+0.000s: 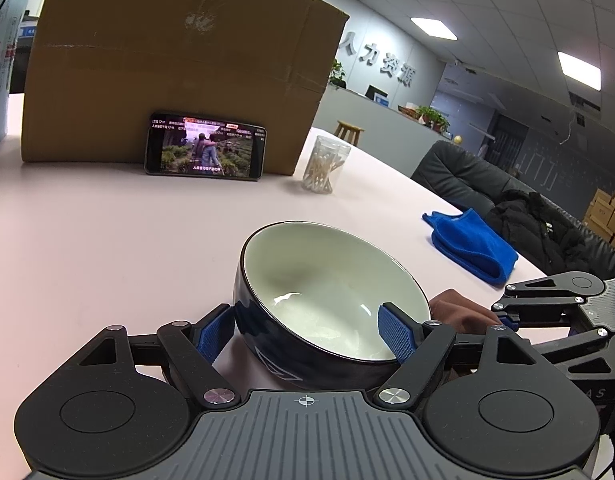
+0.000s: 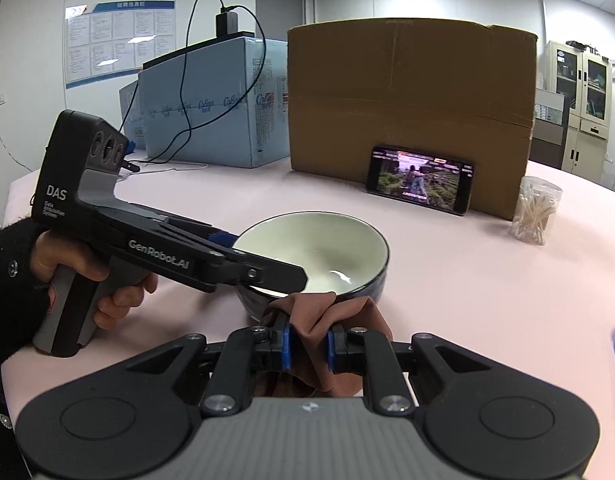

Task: Clean bowl
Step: 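Finish wiping the bowl's base with the cloth in the right gripper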

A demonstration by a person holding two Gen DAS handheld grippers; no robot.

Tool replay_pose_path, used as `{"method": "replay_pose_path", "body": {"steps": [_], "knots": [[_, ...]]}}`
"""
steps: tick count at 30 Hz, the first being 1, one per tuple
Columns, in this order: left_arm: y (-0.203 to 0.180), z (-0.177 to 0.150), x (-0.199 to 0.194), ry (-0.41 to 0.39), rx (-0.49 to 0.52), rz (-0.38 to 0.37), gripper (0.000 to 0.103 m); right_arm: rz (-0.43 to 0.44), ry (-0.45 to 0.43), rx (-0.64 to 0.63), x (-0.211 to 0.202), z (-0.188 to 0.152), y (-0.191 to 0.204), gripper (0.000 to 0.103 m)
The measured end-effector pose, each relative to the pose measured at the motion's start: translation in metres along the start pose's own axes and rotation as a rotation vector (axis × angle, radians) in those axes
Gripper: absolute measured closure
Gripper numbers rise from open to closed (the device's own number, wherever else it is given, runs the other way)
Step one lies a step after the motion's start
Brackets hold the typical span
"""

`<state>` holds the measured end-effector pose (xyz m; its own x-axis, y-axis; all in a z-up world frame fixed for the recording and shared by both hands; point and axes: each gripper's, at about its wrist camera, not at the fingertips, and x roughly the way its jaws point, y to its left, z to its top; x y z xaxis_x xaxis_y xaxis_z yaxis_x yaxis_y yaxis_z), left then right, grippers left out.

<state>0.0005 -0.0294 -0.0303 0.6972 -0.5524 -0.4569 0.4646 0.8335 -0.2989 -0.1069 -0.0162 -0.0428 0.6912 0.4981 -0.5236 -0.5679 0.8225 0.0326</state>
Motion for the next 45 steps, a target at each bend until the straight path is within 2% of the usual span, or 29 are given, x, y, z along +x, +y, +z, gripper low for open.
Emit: {"method": "replay_pose_path", "body": {"steps": [7, 13, 26, 30, 45], "knots": [[0.006, 0.001, 0.003, 0.002, -0.001, 0.001, 0.023, -0.01, 0.0, 0.002, 0.001, -0.001, 0.0, 0.086], [0.005, 0.002, 0.003, 0.001, 0.001, 0.001, 0.023, 0.036, 0.002, -0.015, 0.002, 0.0, 0.007, 0.086], [0.001, 0.001, 0.002, 0.0, 0.001, 0.002, 0.023, -0.006, 0.004, -0.001, 0.0, -0.001, -0.002, 0.085], [-0.002, 0.001, 0.002, 0.001, 0.005, 0.003, 0.022, 0.04, 0.008, -0.01, 0.002, -0.001, 0.004, 0.086], [-0.002, 0.002, 0.004, 0.0, -0.001, 0.0, 0.022, -0.001, 0.01, -0.006, 0.0, 0.0, -0.003, 0.085]]}}
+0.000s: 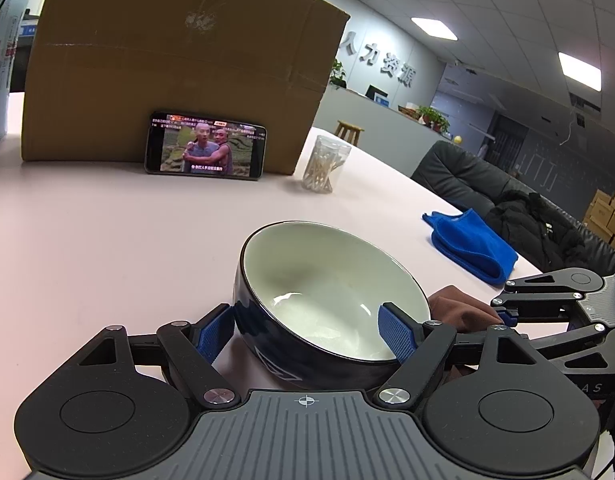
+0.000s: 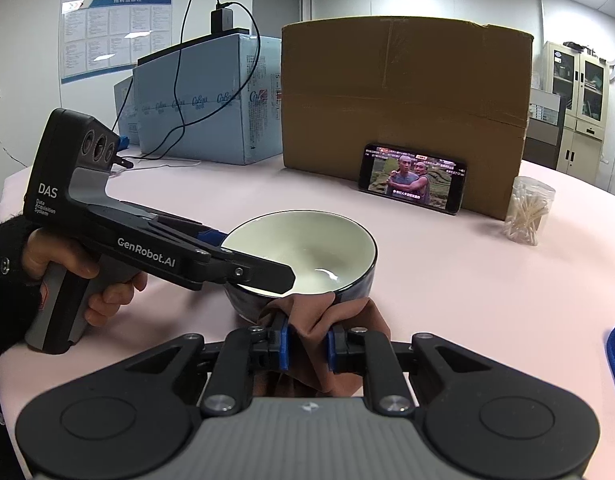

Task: Clean bowl
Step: 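Finish wiping the bowl's base with the cloth in the right gripper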

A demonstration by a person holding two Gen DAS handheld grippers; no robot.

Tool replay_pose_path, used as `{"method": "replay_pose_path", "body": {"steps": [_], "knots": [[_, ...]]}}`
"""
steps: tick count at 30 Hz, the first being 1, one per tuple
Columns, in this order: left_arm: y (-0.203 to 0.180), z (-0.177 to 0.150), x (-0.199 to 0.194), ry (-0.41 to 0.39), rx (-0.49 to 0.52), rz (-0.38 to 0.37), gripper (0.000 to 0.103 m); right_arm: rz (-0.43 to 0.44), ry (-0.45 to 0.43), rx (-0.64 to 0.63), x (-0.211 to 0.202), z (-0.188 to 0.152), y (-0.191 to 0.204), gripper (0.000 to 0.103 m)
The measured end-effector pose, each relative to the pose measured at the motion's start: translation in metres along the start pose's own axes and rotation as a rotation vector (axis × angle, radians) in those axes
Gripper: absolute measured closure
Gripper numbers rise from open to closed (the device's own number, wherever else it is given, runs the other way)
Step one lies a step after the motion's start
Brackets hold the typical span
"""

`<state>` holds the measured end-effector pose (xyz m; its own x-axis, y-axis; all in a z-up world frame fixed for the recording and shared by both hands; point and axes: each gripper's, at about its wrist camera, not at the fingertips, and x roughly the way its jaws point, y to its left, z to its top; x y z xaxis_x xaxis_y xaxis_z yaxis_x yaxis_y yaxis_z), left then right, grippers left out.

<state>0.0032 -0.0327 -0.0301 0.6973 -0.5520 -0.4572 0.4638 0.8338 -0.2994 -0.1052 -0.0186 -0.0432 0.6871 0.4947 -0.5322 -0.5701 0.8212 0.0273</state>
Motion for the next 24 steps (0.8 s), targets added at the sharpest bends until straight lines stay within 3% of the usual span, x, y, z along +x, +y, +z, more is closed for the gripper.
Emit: {"method": "replay_pose_path", "body": {"steps": [12, 21, 24], "knots": [[0.0002, 0.0, -0.0007, -0.001, 0.002, 0.001, 0.022, 0.044, 0.009, -0.006, 0.0051, 0.0006, 0.0064, 0.086], [0.0028, -0.0006, -0.0012, 0.0, -0.001, 0.0, 0.022, -0.012, 0.006, 0.007, 0.0034, -0.0005, -0.0001, 0.086], [0.003, -0.0007, -0.0017, 0.001, 0.0, -0.001, 0.022, 0.035, 0.004, 0.0, 0.0048, -0.0003, 0.0056, 0.086]]}}
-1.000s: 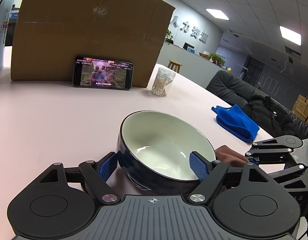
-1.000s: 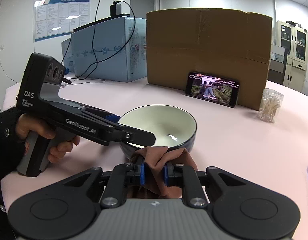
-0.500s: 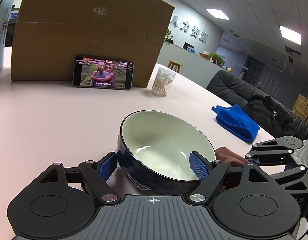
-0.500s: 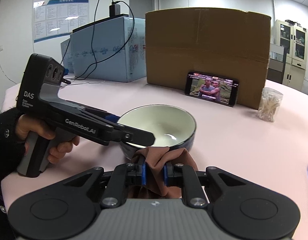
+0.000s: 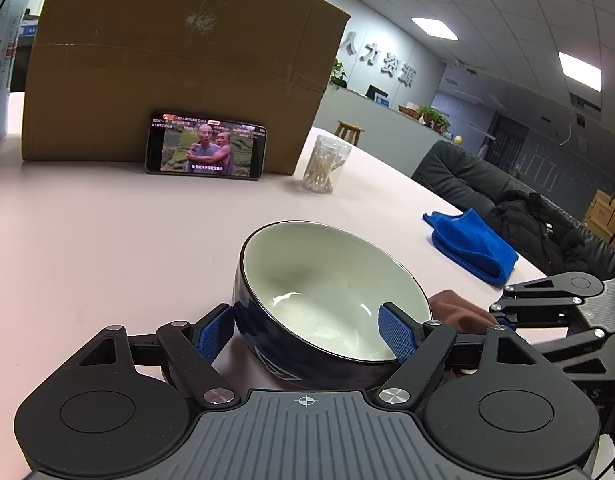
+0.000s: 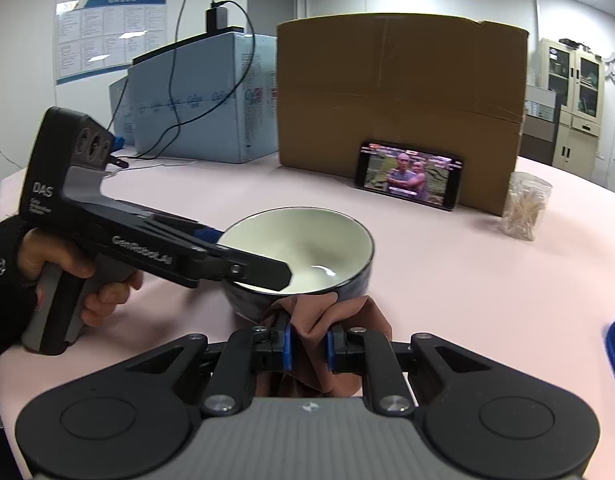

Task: Clean bowl
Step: 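Finish wiping the bowl's base with the cloth in the right gripper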

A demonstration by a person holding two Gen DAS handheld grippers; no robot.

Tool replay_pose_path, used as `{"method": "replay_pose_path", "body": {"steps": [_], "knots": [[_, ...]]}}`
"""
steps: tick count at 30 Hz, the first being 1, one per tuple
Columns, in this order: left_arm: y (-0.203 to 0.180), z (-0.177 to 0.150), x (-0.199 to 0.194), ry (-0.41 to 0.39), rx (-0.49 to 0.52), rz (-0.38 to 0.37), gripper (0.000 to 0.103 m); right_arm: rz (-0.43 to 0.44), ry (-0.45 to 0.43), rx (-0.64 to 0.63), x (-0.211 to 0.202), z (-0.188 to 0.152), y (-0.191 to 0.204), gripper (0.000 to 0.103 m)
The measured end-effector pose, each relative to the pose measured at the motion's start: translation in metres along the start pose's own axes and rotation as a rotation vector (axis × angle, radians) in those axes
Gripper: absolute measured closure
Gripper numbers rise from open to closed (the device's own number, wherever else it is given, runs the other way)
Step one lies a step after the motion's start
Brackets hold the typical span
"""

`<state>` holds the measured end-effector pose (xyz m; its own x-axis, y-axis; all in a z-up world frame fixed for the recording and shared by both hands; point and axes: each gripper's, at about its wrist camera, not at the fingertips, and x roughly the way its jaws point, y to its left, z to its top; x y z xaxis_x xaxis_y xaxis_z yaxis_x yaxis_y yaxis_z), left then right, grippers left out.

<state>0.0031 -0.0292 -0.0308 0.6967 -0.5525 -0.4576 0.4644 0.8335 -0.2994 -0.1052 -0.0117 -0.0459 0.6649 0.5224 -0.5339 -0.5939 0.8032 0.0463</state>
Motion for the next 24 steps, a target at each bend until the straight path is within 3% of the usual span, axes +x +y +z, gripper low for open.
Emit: {"method": "replay_pose_path", "body": {"steps": [10, 21, 24], "knots": [[-0.011, -0.001, -0.005, -0.003, 0.0, 0.001, 0.022, -0.032, 0.008, 0.009, -0.004, -0.002, -0.001, 0.086], [-0.023, -0.001, -0.007, -0.015, -0.004, 0.003, 0.022, 0.097, -0.009, 0.109, -0.027, -0.01, -0.006, 0.086], [-0.026, -0.001, -0.007, -0.016, -0.005, 0.003, 0.022, 0.174, -0.02, 0.159, -0.034, -0.012, -0.01, 0.086]]}}
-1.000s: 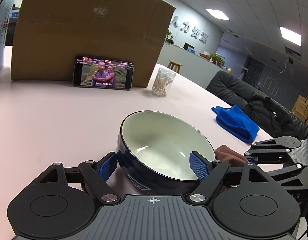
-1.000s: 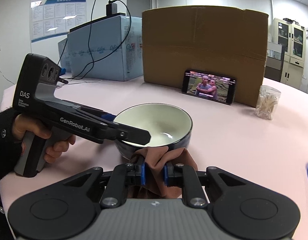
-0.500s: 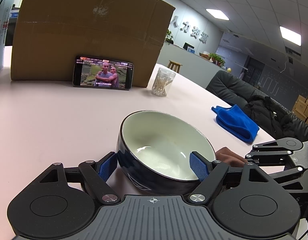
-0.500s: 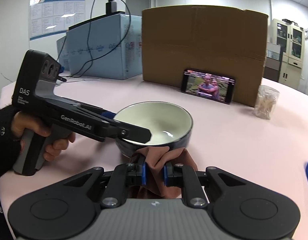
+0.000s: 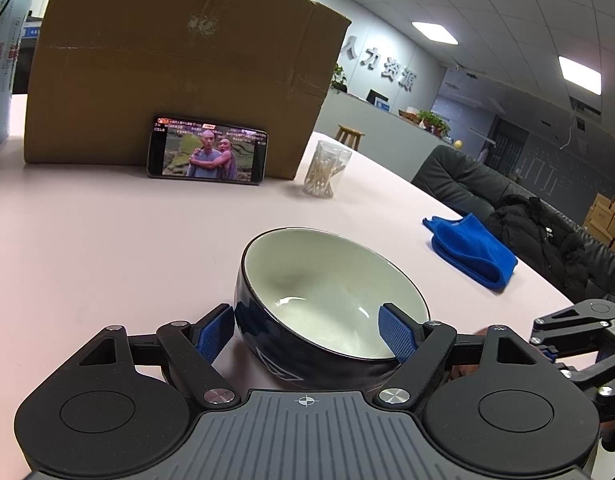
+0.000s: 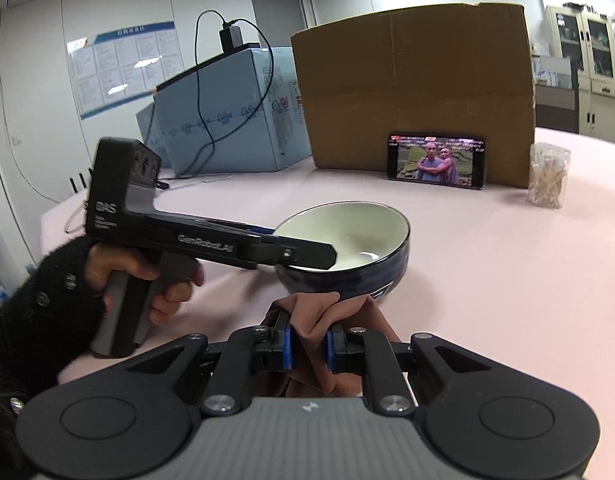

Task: Clean bowl
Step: 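Finish wiping the bowl's base with the cloth in the right gripper, then open both grippers to release the bowl and the brown cloth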

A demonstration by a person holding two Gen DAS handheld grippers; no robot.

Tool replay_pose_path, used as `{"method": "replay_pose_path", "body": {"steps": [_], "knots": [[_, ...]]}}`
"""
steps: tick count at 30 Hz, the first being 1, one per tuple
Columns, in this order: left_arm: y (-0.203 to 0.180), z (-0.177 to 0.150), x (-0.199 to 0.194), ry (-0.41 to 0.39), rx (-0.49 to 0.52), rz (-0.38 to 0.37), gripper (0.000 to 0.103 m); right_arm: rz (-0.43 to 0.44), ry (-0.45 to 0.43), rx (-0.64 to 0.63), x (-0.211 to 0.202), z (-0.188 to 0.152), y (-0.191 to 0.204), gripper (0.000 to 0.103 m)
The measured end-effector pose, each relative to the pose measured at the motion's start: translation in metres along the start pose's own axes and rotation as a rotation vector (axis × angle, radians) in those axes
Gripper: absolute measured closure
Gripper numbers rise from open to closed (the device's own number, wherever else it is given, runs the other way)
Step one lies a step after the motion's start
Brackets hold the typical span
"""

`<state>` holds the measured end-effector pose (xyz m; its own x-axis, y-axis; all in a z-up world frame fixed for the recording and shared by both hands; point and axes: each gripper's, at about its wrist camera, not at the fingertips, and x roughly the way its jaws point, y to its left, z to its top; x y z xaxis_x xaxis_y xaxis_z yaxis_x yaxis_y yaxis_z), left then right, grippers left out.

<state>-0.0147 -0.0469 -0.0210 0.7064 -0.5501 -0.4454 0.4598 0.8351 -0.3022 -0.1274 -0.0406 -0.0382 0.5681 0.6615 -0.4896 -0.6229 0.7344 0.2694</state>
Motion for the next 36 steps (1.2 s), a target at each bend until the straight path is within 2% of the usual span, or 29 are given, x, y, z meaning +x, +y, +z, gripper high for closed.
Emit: {"method": "replay_pose_path", "body": {"steps": [3, 6, 7, 8, 11, 14, 18, 20, 22, 28, 33, 36], "knots": [[-0.004, 0.0, 0.0, -0.001, -0.001, 0.0, 0.022, 0.07, -0.005, 0.025, -0.007, 0.0, -0.001, 0.086], [-0.007, 0.0, 0.002, -0.001, -0.002, 0.0, 0.022, 0.012, 0.029, -0.022, -0.004, -0.002, 0.005, 0.083], [-0.003, 0.0, 0.002, 0.0, -0.002, -0.001, 0.022, -0.033, 0.045, -0.049, -0.001, -0.003, 0.008, 0.075], [0.001, 0.0, 0.002, 0.0, -0.003, -0.001, 0.022, -0.05, 0.051, -0.059, 0.0, -0.003, 0.009, 0.063], [0.004, 0.0, 0.002, -0.001, -0.003, -0.001, 0.022, -0.068, 0.038, -0.068, 0.0, -0.003, 0.011, 0.039], [0.003, 0.0, 0.002, -0.002, -0.002, -0.001, 0.022, -0.076, 0.015, -0.078, -0.003, -0.001, 0.011, 0.027], [0.005, 0.0, 0.003, -0.005, 0.002, 0.0, 0.021, -0.088, -0.053, -0.078, -0.01, 0.003, 0.006, 0.018], [0.006, 0.0, 0.0, -0.016, 0.008, -0.01, 0.012, -0.109, -0.129, -0.051, -0.015, 0.007, 0.0, 0.004], [0.006, 0.0, -0.003, -0.034, 0.019, -0.016, 0.005, -0.129, -0.166, -0.034, -0.017, 0.01, -0.005, 0.003], [0.006, 0.003, -0.012, -0.086, 0.027, -0.034, 0.0, -0.193, -0.24, -0.051, -0.013, 0.015, -0.017, 0.0], [0.012, 0.01, -0.028, -0.194, 0.001, -0.017, 0.0, -0.203, -0.305, -0.083, -0.01, 0.021, -0.027, 0.0], [0.021, 0.015, -0.039, -0.279, -0.034, 0.029, 0.0, -0.248, -0.359, -0.058, -0.009, 0.025, -0.036, 0.0]]}}
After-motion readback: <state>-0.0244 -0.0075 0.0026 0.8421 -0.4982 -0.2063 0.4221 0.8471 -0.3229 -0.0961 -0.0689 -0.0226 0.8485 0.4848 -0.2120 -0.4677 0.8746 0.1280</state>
